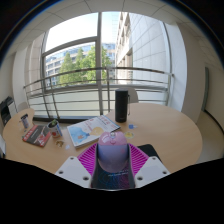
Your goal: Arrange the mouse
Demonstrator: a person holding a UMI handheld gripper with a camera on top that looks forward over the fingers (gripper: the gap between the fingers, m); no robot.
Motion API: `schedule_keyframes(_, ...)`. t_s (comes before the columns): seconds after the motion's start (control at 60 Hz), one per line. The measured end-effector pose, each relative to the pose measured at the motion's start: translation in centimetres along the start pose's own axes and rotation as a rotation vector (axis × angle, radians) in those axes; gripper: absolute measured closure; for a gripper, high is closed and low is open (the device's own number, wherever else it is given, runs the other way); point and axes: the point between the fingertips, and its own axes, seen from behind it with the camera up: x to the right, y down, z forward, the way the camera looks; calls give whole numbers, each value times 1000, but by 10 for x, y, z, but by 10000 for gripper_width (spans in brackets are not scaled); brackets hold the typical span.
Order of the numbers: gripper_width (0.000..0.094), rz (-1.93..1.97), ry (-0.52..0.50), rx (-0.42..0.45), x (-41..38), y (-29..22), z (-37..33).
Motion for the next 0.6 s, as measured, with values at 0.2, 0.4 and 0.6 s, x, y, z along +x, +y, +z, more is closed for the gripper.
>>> schedule_keyframes(0.2,497,12,18,-224,62,116,60)
schedule_keyframes(0.4,252,20,-12,-260,64,138,62)
schedule_keyframes(0.6,84,-30,17,-185,63,90,10)
